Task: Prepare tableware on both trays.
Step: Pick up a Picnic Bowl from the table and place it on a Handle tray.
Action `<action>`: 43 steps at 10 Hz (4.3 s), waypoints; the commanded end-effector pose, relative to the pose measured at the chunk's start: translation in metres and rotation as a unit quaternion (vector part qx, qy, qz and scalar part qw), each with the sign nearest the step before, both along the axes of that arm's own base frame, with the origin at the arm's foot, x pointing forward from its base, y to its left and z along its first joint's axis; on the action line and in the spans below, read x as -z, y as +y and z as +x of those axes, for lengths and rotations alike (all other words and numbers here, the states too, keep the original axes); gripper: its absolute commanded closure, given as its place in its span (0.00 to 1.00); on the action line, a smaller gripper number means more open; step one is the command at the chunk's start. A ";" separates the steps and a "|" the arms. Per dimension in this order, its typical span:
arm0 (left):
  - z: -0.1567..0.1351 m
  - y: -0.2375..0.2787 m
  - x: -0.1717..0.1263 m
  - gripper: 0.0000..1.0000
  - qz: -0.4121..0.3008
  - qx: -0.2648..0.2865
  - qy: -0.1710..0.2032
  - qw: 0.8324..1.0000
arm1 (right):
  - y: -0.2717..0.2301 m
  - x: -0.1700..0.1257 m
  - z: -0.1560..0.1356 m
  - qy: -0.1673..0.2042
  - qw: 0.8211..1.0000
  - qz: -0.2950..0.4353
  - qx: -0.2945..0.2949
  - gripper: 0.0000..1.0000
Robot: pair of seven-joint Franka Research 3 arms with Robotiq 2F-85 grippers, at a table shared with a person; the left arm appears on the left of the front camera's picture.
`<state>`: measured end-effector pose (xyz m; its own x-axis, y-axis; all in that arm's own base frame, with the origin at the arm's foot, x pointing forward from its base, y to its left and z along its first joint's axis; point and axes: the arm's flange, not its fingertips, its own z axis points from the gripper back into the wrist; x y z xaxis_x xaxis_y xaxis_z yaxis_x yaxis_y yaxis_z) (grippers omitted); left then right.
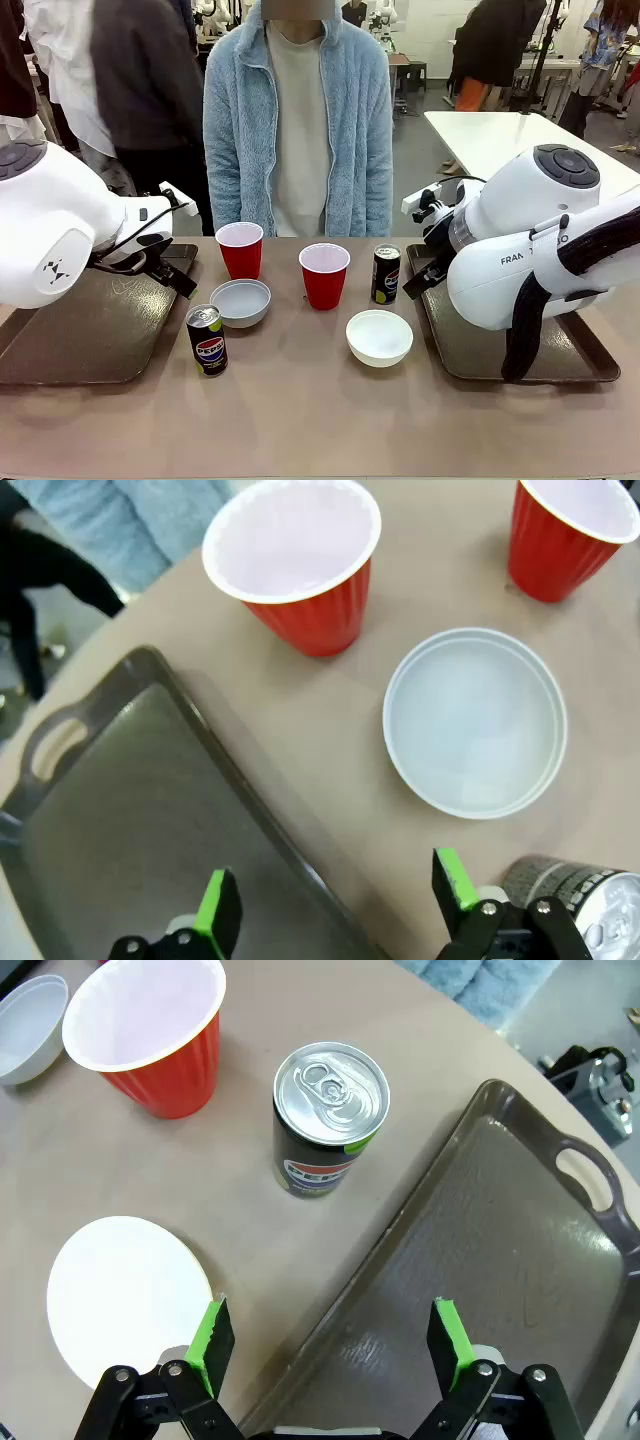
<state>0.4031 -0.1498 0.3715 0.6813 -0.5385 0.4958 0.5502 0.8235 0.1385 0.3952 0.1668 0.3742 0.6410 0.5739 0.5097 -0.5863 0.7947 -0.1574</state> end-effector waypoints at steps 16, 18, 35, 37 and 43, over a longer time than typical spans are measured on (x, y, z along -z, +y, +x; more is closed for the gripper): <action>-0.133 0.055 -0.053 0.00 -0.007 0.029 0.074 0.997 | -0.031 -0.048 -0.130 0.173 0.984 -0.023 0.045 0.00; -0.168 0.043 -0.029 0.00 -0.036 0.062 0.158 0.985 | -0.054 -0.030 -0.179 0.255 0.965 0.002 0.066 0.00; -0.126 0.301 -0.025 0.00 -0.542 -0.042 0.192 0.817 | -0.313 -0.046 -0.161 0.305 0.801 0.494 0.145 0.00; -0.138 0.312 -0.036 0.00 -0.516 -0.049 0.189 0.834 | -0.310 -0.056 -0.174 0.299 0.817 0.470 0.151 0.00; -0.138 0.313 -0.044 0.00 -0.490 -0.050 0.191 0.849 | -0.320 -0.063 -0.168 0.297 0.816 0.471 0.159 0.00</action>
